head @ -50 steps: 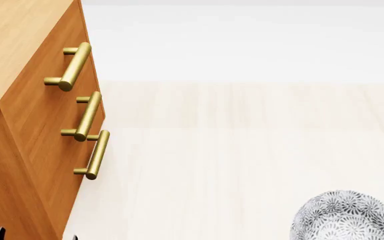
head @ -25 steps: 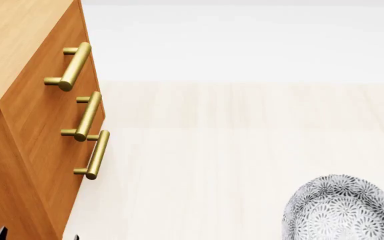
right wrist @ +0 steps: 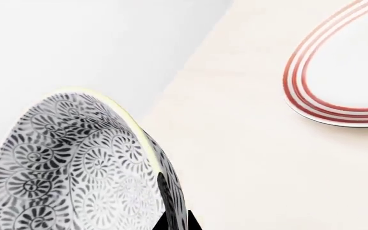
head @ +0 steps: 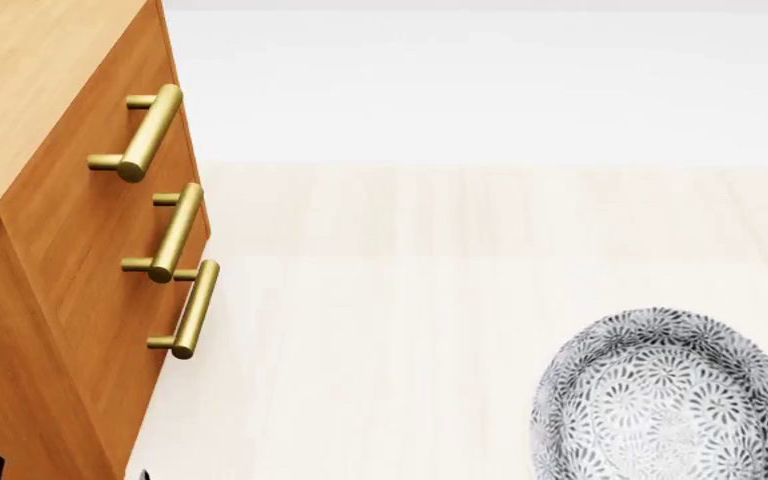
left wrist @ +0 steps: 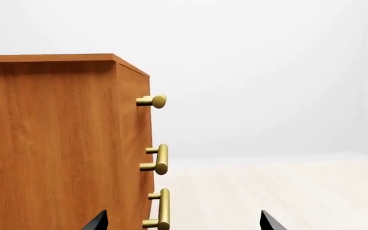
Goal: Put the bowl on top of the cabinet.
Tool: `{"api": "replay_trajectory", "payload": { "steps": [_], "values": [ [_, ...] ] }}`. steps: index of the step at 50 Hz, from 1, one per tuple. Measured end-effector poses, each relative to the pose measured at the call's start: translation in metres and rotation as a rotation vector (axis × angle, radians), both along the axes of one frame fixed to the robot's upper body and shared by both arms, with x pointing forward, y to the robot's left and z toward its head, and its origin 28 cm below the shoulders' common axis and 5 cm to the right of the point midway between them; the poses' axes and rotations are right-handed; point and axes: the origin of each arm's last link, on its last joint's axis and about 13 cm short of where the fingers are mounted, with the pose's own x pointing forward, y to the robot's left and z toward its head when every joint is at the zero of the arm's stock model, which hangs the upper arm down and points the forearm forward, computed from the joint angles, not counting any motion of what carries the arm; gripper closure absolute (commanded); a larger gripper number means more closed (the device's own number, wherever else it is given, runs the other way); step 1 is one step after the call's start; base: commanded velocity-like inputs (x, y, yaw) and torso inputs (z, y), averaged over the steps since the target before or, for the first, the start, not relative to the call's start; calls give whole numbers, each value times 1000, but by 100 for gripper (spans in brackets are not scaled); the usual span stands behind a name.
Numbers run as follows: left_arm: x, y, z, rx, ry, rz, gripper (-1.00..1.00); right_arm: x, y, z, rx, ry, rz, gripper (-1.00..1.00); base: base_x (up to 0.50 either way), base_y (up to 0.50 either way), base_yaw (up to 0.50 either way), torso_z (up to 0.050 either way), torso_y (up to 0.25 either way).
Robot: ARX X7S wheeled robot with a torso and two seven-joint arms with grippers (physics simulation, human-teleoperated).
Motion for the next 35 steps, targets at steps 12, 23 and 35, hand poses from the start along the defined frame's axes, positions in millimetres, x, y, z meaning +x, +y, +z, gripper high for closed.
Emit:
{"api": "replay_trajectory", "payload": {
  "steps": [12, 23, 35],
  "values": [
    [-2, 1, 1, 1, -2, -3, -100, -5, 9, 3, -90, -49, 24, 100, 0, 0, 0, 0, 1],
    [-4, -2, 3, 32, 13, -8, -100, -4, 18, 19, -184, -101, 33, 100, 0, 0, 0, 0, 0],
    [-5, -6, 12, 82, 14, -23, -100, 1, 28, 35, -286, -147, 38, 100, 0, 0, 0, 0, 1]
  ]
}}
